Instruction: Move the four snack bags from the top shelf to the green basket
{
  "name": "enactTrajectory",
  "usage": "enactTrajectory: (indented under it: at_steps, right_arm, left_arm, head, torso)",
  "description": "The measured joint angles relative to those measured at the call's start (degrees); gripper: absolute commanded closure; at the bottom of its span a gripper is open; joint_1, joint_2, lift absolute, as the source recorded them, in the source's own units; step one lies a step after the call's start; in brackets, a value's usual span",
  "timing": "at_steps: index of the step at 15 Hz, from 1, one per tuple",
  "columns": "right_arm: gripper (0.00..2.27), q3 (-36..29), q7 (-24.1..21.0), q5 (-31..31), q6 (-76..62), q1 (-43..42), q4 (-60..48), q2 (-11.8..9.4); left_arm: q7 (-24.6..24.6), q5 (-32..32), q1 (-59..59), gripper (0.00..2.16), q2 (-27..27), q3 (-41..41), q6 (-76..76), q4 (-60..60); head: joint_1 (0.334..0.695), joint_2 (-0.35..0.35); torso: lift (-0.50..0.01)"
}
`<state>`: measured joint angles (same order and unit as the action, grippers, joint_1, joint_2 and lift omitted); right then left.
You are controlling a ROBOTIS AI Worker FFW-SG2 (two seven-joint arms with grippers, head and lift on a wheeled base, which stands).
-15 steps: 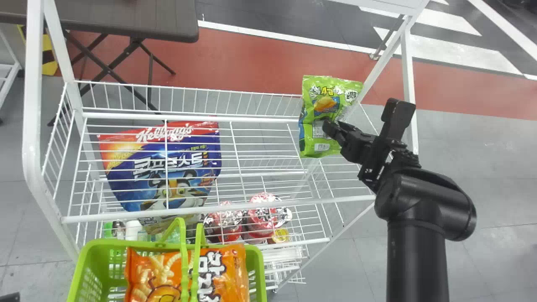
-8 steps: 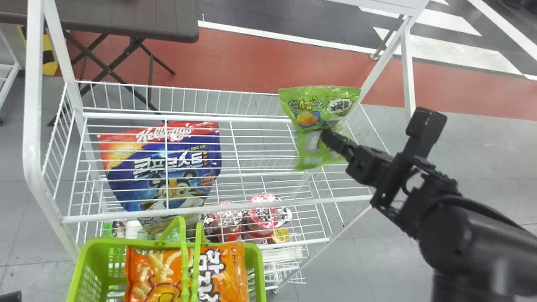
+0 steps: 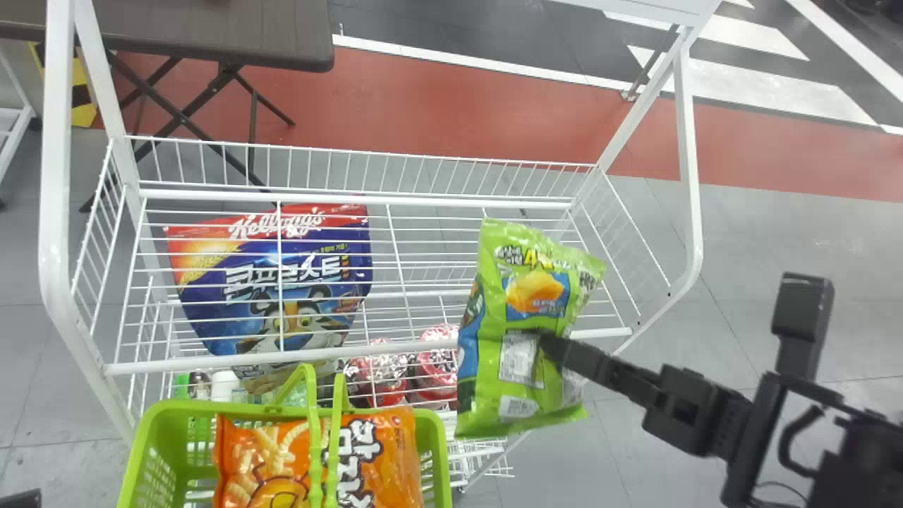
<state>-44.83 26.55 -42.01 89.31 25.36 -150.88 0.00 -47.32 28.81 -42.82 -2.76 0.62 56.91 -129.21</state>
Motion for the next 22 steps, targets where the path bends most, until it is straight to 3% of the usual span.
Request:
enactTrajectory:
  at_steps: [4, 10, 16, 22]
  right_arm:
    - [2.22, -1.29, 4.49, -1.87, 0.30, 5.83, 2.25, 0.00]
    - [2.22, 5.12, 7.12, -1.71, 0.30, 11.07, 11.53, 0.00]
    - [2.21, 15.90, 5.19, 3.55, 0.30, 12.93, 13.90, 0.00]
    - [2.21, 23.57, -0.17, 5.83, 0.29, 13.17, 14.33, 0.00]
  left_arm:
    - [-0.02, -0.05, -0.12, 1.13, 0.12, 0.14, 0.00, -0.35]
    - [0.03, -0.19, -0.23, 1.13, 0.11, 0.71, 0.08, -0.88]
    - [0.03, -0.98, -0.44, 1.13, 0.26, 1.67, 0.36, -1.59]
    - [0.03, -2.03, -0.91, 1.13, 0.45, 2.42, 0.52, -1.82]
  head:
    - [0.695, -0.350]
    - [0.695, -0.350]
    - [0.695, -0.350]
    - [0.695, -0.350]
  torso:
    - [0.000]
    - [0.000]
    - [0.000]
    - [0.000]
